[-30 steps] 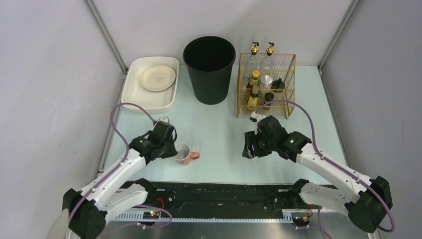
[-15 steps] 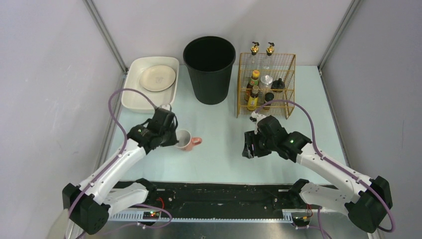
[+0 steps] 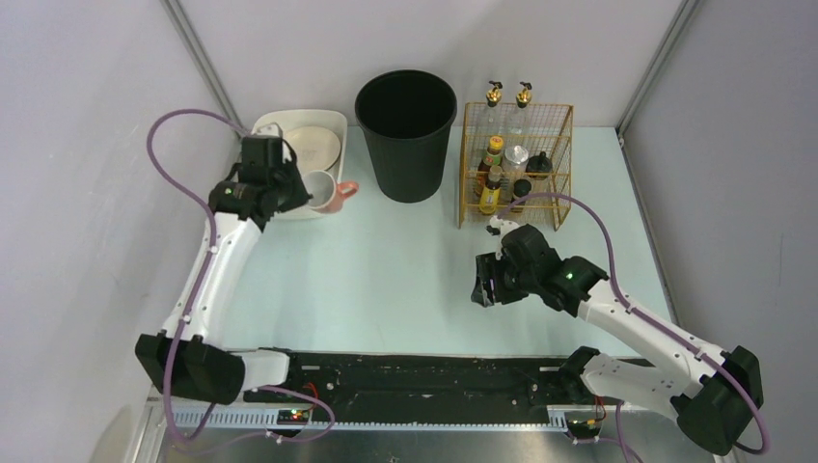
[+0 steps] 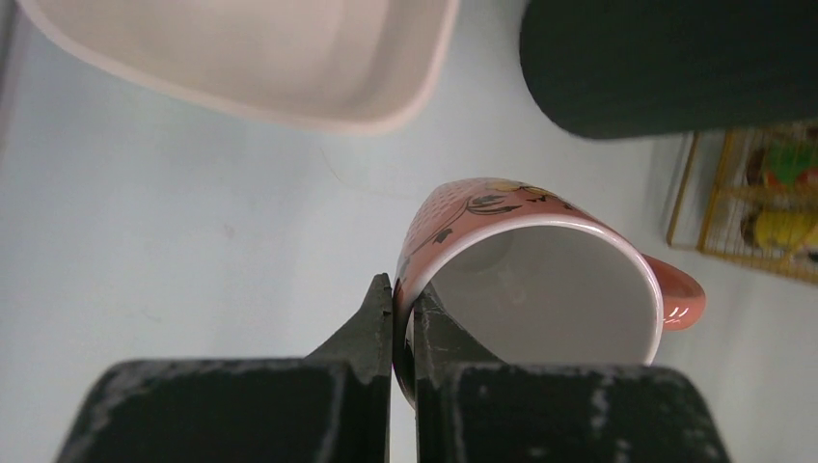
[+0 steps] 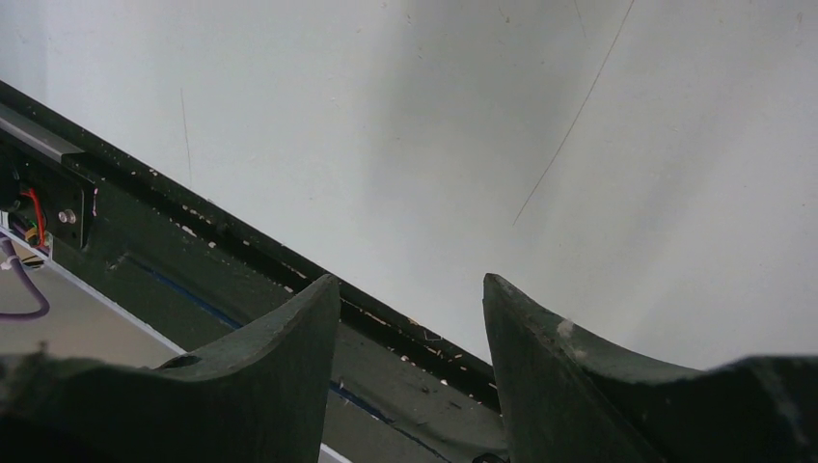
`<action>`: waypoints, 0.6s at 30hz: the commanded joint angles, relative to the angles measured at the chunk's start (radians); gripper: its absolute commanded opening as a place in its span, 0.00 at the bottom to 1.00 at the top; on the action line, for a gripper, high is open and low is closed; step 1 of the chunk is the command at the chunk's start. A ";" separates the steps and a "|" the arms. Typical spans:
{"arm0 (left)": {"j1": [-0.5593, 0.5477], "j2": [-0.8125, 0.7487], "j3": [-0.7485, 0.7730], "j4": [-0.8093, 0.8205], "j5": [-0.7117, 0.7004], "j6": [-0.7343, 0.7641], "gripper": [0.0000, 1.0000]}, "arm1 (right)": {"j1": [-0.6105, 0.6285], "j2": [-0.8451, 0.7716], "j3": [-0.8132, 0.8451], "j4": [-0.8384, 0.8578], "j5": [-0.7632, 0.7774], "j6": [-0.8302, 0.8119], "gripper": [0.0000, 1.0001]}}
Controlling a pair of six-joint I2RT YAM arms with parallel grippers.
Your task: Clear the kitchen counter
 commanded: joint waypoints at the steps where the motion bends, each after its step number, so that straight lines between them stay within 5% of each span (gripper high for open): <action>1: 0.108 0.051 0.123 0.059 0.055 0.052 0.00 | 0.002 -0.016 0.004 0.018 -0.013 -0.007 0.61; 18: 0.285 0.458 0.437 0.060 0.008 0.108 0.00 | 0.011 0.036 0.003 0.066 -0.069 0.015 0.61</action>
